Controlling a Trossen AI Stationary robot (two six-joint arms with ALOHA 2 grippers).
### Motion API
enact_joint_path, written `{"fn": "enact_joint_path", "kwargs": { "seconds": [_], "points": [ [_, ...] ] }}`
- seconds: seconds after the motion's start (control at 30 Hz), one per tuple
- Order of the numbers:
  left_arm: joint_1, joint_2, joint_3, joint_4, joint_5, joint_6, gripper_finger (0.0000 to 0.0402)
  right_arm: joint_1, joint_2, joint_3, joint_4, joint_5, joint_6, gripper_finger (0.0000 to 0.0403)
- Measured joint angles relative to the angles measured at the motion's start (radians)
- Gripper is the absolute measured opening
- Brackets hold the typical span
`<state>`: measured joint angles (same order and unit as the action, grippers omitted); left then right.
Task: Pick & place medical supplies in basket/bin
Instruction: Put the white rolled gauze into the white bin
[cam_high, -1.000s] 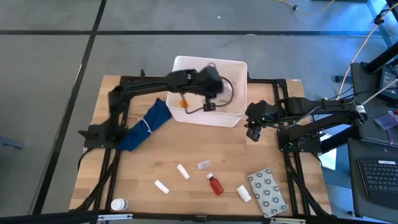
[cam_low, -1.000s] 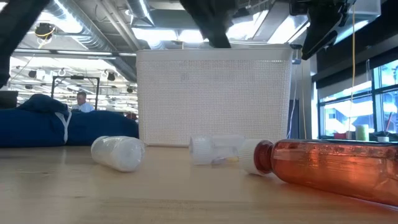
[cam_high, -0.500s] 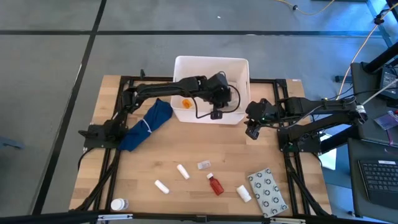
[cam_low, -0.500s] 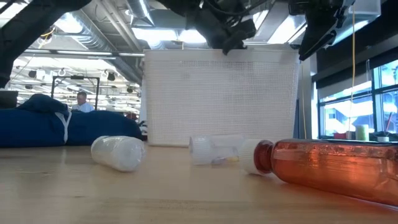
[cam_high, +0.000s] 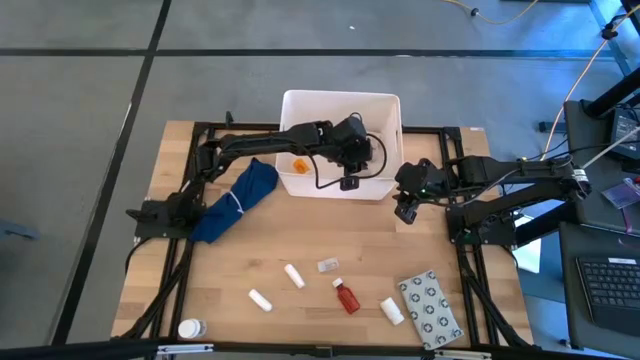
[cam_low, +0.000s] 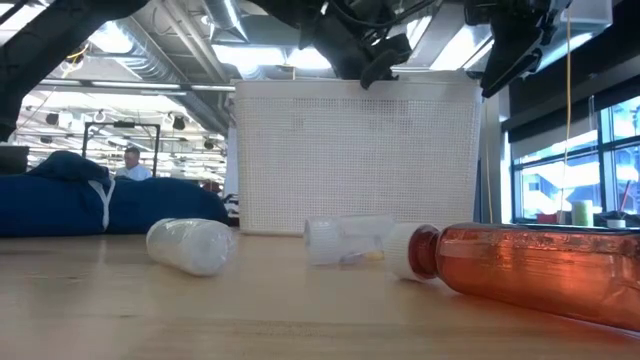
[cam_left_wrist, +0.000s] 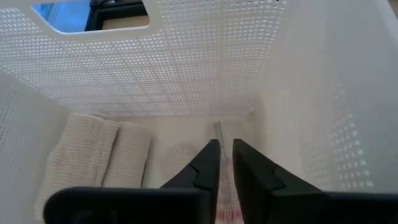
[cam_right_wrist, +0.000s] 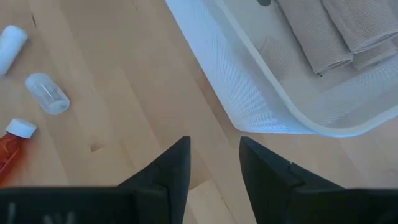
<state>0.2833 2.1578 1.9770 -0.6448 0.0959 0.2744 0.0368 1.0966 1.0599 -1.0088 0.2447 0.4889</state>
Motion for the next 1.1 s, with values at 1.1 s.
{"fn": "enact_joint_path", "kwargs": {
  "seconds": [1.1],
  "points": [
    [-0.186,-0.770,-0.495,-0.348,-0.158,-0.310,0.0004,0.035,0.014,0.000,0.091,-0.052,-0.124,0.0139]
  ]
}}
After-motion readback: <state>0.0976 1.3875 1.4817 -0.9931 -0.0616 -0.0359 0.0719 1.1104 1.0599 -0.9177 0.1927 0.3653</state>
